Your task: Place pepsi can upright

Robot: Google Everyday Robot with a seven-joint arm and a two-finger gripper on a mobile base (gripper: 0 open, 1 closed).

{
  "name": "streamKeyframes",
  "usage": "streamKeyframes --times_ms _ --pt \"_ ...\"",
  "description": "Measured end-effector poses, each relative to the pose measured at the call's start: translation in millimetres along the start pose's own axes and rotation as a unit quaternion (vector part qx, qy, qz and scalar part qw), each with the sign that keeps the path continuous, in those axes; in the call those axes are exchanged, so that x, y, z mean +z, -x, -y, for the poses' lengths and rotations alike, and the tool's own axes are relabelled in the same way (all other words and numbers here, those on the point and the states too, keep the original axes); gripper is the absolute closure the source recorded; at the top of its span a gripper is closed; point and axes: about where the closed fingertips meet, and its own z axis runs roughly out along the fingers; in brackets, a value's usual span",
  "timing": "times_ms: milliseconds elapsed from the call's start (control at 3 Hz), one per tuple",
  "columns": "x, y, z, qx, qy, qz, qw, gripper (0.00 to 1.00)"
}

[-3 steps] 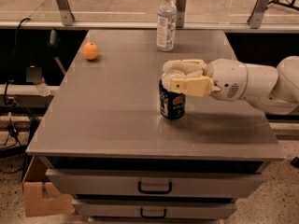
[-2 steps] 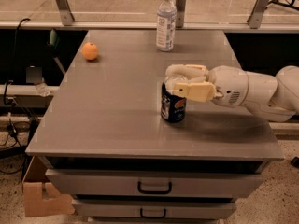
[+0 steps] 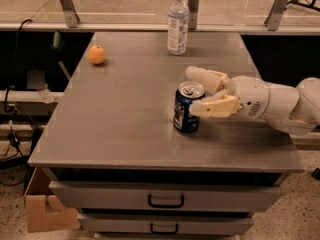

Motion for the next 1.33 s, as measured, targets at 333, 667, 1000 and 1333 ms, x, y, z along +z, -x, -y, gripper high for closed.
streamKeyframes --times_ms 333,667,1000,1333 --pt "-5 1 1 -0.004 -0.001 -0.006 1.0000 0.00" --pt "-21 7 5 -0.021 -0.016 -0.031 0.9992 0.00" --pt "-74 25 10 -0.056 -0.064 -0.079 0.9933 0.00" --pt "-90 34 15 -0.069 -0.081 -0.089 0.9903 0.00"
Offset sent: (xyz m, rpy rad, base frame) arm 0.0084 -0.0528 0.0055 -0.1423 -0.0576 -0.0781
